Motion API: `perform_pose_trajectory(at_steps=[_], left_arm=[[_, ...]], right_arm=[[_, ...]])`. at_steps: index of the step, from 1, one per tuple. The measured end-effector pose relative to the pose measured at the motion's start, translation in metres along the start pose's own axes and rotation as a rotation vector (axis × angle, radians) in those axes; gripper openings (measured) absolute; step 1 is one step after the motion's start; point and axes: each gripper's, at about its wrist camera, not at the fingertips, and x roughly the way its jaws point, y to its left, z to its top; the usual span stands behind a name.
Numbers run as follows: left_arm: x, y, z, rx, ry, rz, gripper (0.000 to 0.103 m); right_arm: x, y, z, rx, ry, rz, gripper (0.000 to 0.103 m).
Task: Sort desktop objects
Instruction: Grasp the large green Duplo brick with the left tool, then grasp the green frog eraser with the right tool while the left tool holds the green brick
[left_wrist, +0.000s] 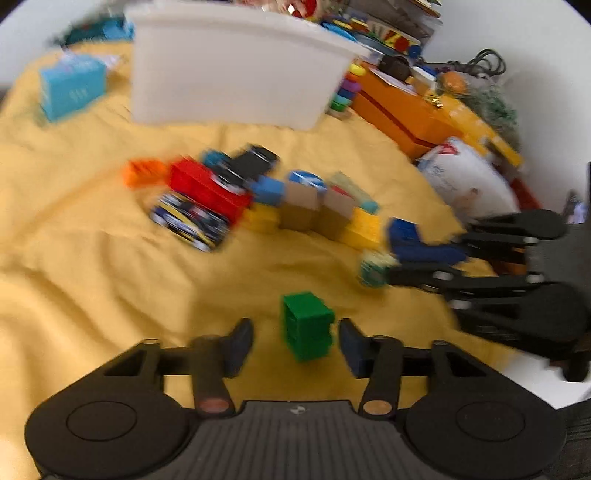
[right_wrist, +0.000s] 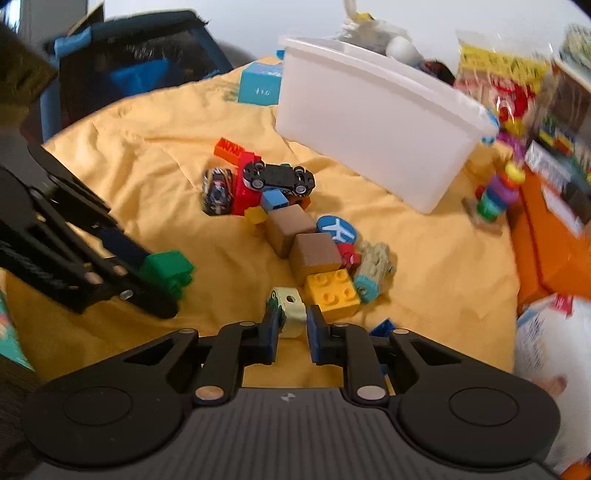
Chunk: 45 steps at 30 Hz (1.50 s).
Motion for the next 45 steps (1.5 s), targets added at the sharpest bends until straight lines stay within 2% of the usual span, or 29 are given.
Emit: perform_pose_trajectory(at_steps=[4, 8, 10, 12, 14, 16, 18, 19, 21, 22, 25, 29, 31, 34, 36, 39, 42, 45], left_arm=[[-0.009, -0.001, 0.002, 0.1, -0.05, 0.12, 0.065], [-0.015, -0.02, -0.005, 0.292, -0.08, 0.277, 0.065], [-0.018, -0.031, -0.009, 0.363, -0.103, 0.326, 0.065], [-0.02, -0.041, -0.012, 0.426, -0.13, 0.32, 0.065], [-0.015, -0.05, -0.014, 0.488, -0.119, 0.304, 0.065], [-0.007, -0.053, -0.014, 0.522, -0.094, 0.309, 0.065], [0.0, -0.051, -0.011, 0.514, -0.076, 0.31, 0.065], [0.004, -0.049, -0.01, 0.501, -0.066, 0.307, 0.065], [0.007, -0.046, -0.006, 0.47, -0.064, 0.306, 0.065], [0.008, -0.045, -0.005, 0.452, -0.066, 0.305, 0.065], [0.009, -0.042, -0.004, 0.388, -0.051, 0.302, 0.065], [0.01, -0.04, -0.003, 0.331, -0.05, 0.278, 0.065], [0.016, -0.038, -0.003, 0.326, -0.032, 0.278, 0.065], [0.022, -0.036, 0.001, 0.3, -0.023, 0.276, 0.065], [0.025, -0.034, 0.003, 0.285, -0.017, 0.266, 0.065], [0.028, -0.032, 0.005, 0.268, -0.01, 0.239, 0.059], [0.027, -0.028, 0.007, 0.238, -0.007, 0.205, 0.045], [0.028, -0.027, 0.008, 0.233, 0.0, 0.197, 0.043]], right_arm=[[-0.009, -0.013, -0.002, 0.173, 0.034, 0.133, 0.015], [-0.001, -0.028, -0.009, 0.344, 0.069, 0.25, 0.015], [0.004, -0.028, -0.012, 0.347, 0.086, 0.218, 0.015], [0.005, -0.027, -0.013, 0.329, 0.073, 0.174, 0.016], [0.003, -0.027, -0.013, 0.308, 0.054, 0.154, 0.016], [-0.002, -0.024, -0.01, 0.263, 0.03, 0.133, 0.028], [-0.008, -0.019, -0.006, 0.215, -0.002, 0.117, 0.039], [-0.008, -0.016, -0.004, 0.192, -0.01, 0.106, 0.04], [-0.005, -0.011, -0.001, 0.142, -0.013, 0.072, 0.038], [-0.002, -0.009, 0.0, 0.111, -0.015, 0.061, 0.034], [0.004, -0.01, 0.0, 0.073, -0.005, -0.01, 0.036], [-0.011, -0.01, 0.0, 0.057, -0.073, 0.039, 0.035], [-0.008, -0.004, 0.001, 0.024, -0.056, 0.047, 0.035], [0.013, -0.01, -0.002, 0.061, 0.02, 0.018, 0.037], [0.02, -0.016, -0.006, 0.083, 0.034, 0.012, 0.038], [0.027, -0.022, -0.01, 0.123, 0.044, 0.035, 0.038], [0.024, -0.022, -0.008, 0.129, 0.044, 0.038, 0.037], [0.022, -0.024, -0.002, 0.116, 0.038, 0.045, 0.037]])
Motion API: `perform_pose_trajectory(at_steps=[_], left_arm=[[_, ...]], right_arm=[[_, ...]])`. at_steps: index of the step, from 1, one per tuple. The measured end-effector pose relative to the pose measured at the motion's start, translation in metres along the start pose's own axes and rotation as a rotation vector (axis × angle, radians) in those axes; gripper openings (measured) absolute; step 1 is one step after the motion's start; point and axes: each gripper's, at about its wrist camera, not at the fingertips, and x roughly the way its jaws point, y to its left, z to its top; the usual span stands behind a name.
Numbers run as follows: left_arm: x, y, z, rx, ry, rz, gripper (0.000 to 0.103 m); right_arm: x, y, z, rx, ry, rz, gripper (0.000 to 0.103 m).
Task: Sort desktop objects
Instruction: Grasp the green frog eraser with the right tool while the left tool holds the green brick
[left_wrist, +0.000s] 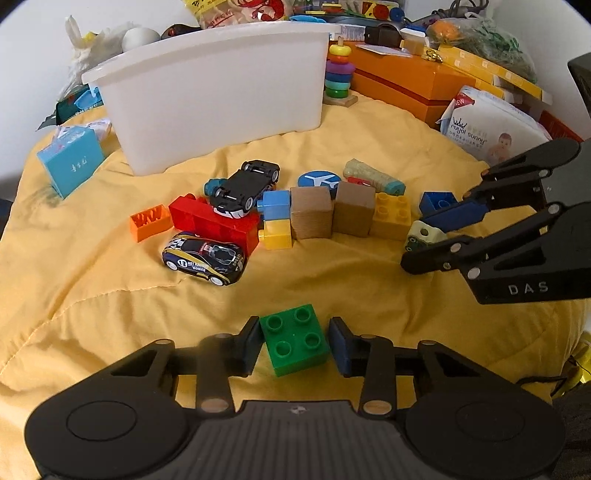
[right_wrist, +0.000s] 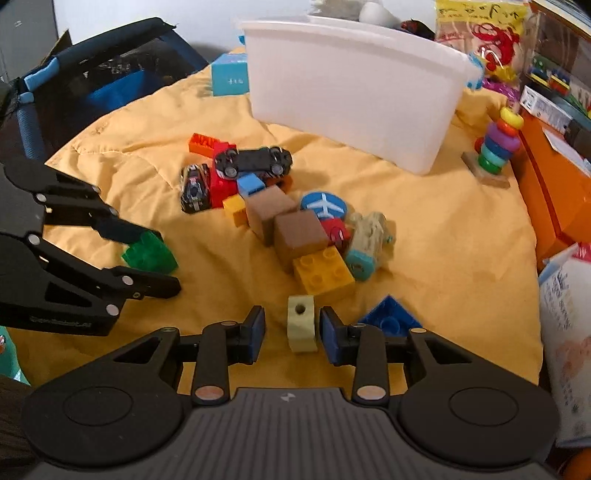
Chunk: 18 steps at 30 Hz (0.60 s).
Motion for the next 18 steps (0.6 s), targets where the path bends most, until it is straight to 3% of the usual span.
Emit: perform_pose_trajectory(at_steps=[5, 12, 16, 18], left_arm=[[-0.001, 0.002, 0.0, -0.001, 0.008, -0.008, 0.043], [-0.003, 0.004, -0.002, -0.007, 0.009, -0.007, 0.043], [-0.004, 0.004, -0.004, -0.004, 0.007, -0.007, 0.043], [-0.004, 0.005, -0.004, -0.006, 0.005, -0.01, 0.041]], right_arm=[[-0.009, -0.004, 0.001, 0.023, -0.016, 0.036, 0.043], [-0.014, -0.001, -0.003, 0.039, 0.007, 0.197, 0.043], [-0.023, -0.01, 0.002, 0.101, -0.068, 0.112, 0.043], [-0.017, -0.011, 0.004, 0.085, -0.044, 0.077, 0.044]])
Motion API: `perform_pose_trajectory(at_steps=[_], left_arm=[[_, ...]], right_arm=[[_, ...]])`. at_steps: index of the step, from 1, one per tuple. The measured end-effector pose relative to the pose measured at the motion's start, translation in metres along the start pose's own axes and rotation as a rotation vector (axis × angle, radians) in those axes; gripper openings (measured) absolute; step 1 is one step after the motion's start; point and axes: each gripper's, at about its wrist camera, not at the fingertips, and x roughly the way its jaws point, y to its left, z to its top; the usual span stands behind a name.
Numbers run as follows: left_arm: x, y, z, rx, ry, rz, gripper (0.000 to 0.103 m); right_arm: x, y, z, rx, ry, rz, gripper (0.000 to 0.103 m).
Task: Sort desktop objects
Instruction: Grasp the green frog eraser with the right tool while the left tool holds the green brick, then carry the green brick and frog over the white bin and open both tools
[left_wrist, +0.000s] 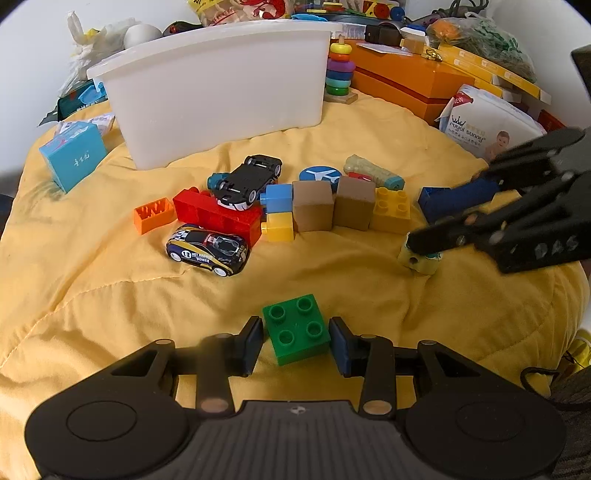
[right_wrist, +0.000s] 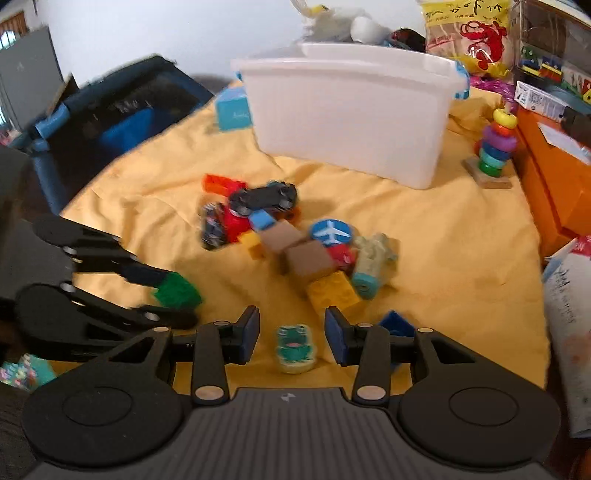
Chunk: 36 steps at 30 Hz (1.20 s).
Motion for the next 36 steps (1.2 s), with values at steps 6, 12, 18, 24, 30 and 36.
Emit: perform_pose_trajectory(at_steps=[6, 12, 18, 24, 30, 36], left_arm=[[-0.004, 0.004, 0.001, -0.021, -0.006, -0.027, 0.037], [-0.045, 0.014, 0.039, -0.004, -0.152, -0.002, 0.036], [-0.067, 0.038, 0.115, 0.07, -0.316, 0.098, 0.037], [-0.061, 0.062, 0.197, 0.02, -0.436, 0.164, 0.037], [-0.033, 0.069, 0.242, 0.012, -0.447, 0.223, 0.037], [0.001, 0.076, 0.249, -0.012, -0.322, 0.311, 0.052]], right_arm=[[0.023, 0.003, -0.009, -0.024, 0.082, 0.005, 0.029], [0.003, -0.003, 0.008, -0.008, 0.019, 0.008, 0.029], [-0.029, -0.017, 0.066, -0.052, -0.174, -0.068, 0.029], [-0.03, -0.036, 0.139, -0.085, -0.332, -0.163, 0.029], [-0.011, -0.056, 0.199, -0.038, -0.381, -0.219, 0.029], [0.021, -0.067, 0.219, 0.034, -0.317, -0.224, 0.035]])
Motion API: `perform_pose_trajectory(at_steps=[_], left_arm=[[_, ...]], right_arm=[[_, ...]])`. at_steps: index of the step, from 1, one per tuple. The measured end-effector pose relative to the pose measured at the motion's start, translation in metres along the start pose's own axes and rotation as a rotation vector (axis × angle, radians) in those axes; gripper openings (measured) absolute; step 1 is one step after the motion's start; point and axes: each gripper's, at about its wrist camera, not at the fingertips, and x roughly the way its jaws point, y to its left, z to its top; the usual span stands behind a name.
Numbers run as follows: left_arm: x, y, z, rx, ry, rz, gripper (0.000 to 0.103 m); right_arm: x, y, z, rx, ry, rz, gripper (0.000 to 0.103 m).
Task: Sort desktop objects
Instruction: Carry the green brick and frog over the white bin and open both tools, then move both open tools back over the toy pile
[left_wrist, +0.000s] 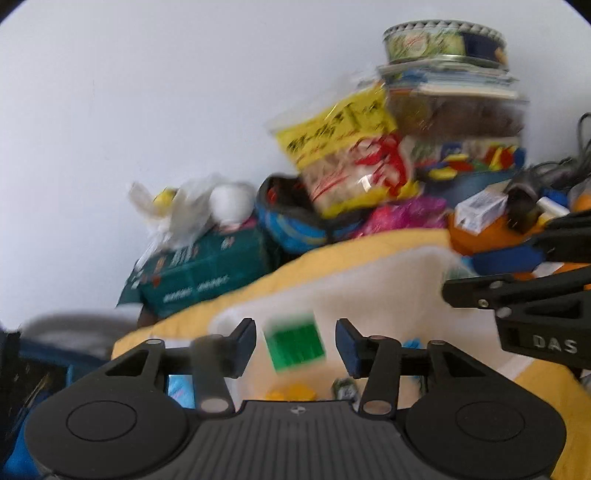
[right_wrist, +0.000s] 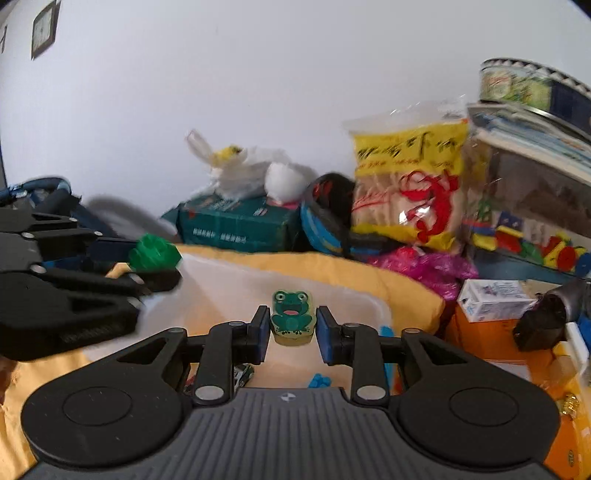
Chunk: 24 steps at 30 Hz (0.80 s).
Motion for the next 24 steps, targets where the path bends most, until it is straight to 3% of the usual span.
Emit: perform_pose_trajectory(at_steps=[4, 10, 16, 21, 24], left_arm=[[-0.03, 0.005, -0.02, -0.016, -0.03, -0.057, 0.067], [-0.08, 0.008, -0.06, -0.052, -0.021, -0.137, 0.067], [-0.113, -0.013, -0.117, -0.048, 0.085, -0.223, 0.07], [-0.122, -0.03, -0.165, -0.09, 0.189, -0.258, 0.07], [-0.129, -0.041, -0.184, -0.103, 0.212, -0.238, 0.07]], right_arm=[[-0.02, 0.008, -0.008, -0.061, -0.034, 0.023, 0.049], [-0.06, 0.012, -0.036, -0.065, 0.005, 0.099, 0.049], [-0.094, 0.022, -0.078, -0.098, 0.072, 0.142, 0.052], [-0.106, 0.033, -0.121, -0.044, 0.171, 0.153, 0.055], [-0.105, 0.038, -0.144, -0.005, 0.236, 0.16, 0.056]])
